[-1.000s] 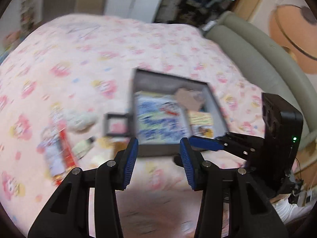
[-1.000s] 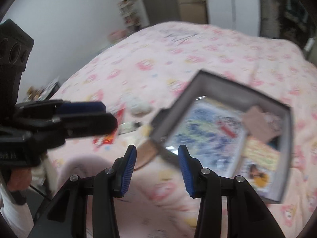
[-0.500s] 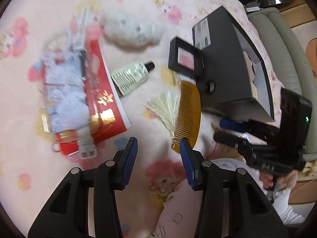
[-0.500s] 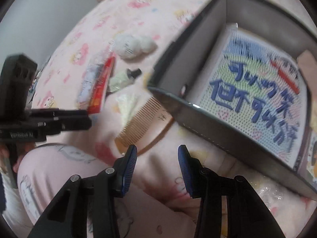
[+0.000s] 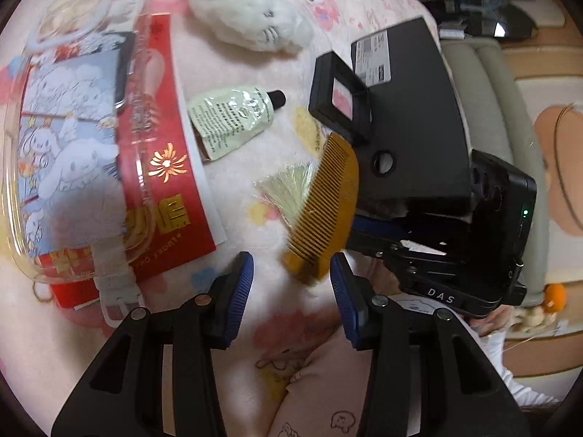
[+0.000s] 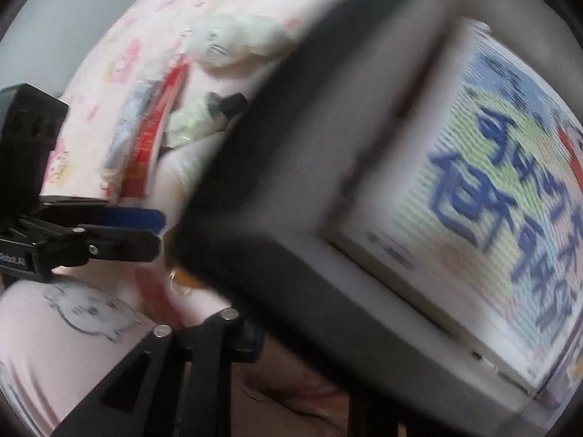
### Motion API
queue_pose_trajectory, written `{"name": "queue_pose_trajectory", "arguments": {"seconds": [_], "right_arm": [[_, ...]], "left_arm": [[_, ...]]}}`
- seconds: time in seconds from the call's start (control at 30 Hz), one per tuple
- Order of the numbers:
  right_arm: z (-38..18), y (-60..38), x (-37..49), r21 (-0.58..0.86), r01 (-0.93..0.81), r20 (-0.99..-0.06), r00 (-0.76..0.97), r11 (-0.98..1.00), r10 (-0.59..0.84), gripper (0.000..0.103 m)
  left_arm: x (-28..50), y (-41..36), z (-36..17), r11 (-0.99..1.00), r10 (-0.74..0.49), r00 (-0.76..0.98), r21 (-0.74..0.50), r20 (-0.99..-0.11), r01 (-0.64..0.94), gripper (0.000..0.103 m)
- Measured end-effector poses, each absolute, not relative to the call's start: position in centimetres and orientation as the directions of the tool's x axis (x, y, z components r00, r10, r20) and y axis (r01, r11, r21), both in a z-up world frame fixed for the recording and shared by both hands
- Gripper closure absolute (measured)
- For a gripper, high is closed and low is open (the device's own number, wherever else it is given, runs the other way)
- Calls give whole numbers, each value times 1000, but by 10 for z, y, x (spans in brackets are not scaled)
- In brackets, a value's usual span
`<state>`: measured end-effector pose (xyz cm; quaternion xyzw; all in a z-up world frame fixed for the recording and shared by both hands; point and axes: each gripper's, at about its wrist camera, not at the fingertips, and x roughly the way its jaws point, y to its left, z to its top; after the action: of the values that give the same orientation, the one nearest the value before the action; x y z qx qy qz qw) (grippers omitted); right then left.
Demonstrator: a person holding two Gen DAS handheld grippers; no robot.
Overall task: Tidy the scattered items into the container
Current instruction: 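Move the left gripper to the wooden comb on the bedspread, then grasp the wooden comb with the left gripper and lift it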
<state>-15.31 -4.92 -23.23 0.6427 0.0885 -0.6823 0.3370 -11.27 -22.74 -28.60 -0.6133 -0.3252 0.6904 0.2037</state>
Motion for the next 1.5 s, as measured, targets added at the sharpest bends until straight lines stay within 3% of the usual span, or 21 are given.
{"name": "queue_pose_trajectory", "arguments": {"seconds": [0.1, 0.3, 0.33, 0.37, 0.6, 0.73, 0.8, 0.83, 1.0, 1.17, 1.27, 1.33, 1.5], "right_arm": [[-227, -60, -153, 388, 589, -900, 77, -709, -429, 85], [-221, -58, -148, 355, 598, -906, 31, -719, -421, 85], [-218, -56, -146, 348, 596, -907, 18, -723, -421, 85], [-214, -53, -145, 342, 595, -906, 5, -727, -423, 85], [-186, -50, -131, 378, 597, -875, -20, -708, -484, 85], [-170, -61, -126, 411, 636, -853, 15, -653, -522, 81], [-167, -76, -129, 401, 653, -857, 20, -642, -515, 76], [-167, -85, -132, 379, 660, -868, 11, -648, -496, 75], [-182, -120, -144, 314, 695, -918, 49, -647, -393, 71], [-197, -126, -153, 275, 704, -942, 63, -654, -329, 69], [-203, -133, -164, 199, 704, -962, 9, -682, -271, 62], [-214, -135, -175, 185, 692, -972, 26, -697, -232, 59], [-216, -132, -172, 388, 668, -918, 215, -635, -334, 59]], "left_arm": [[-110, -234, -295, -660, 703, -201, -731, -683, 174, 60], [-123, -248, -302, -577, 715, -293, -772, -635, 267, 63], [-126, -247, -303, -582, 710, -296, -769, -639, 265, 70], [-130, -246, -304, -601, 697, -292, -755, -655, 261, 85], [-107, -264, -276, -632, 644, -371, -738, -669, 235, 94], [-78, -294, -264, -706, 538, -401, -656, -742, 266, 93], [-69, -304, -266, -729, 479, -397, -606, -783, 318, 85], [-64, -308, -268, -723, 467, -398, -600, -790, 342, 76], [-36, -313, -275, -663, 485, -444, -648, -753, 375, 74], [-40, -308, -286, -627, 484, -471, -668, -738, 402, 74], [-47, -303, -284, -634, 469, -491, -667, -734, 391, 74], [-54, -294, -285, -648, 458, -481, -651, -748, 395, 92], [-49, -305, -272, -679, 362, -495, -588, -789, 440, 94]]}}
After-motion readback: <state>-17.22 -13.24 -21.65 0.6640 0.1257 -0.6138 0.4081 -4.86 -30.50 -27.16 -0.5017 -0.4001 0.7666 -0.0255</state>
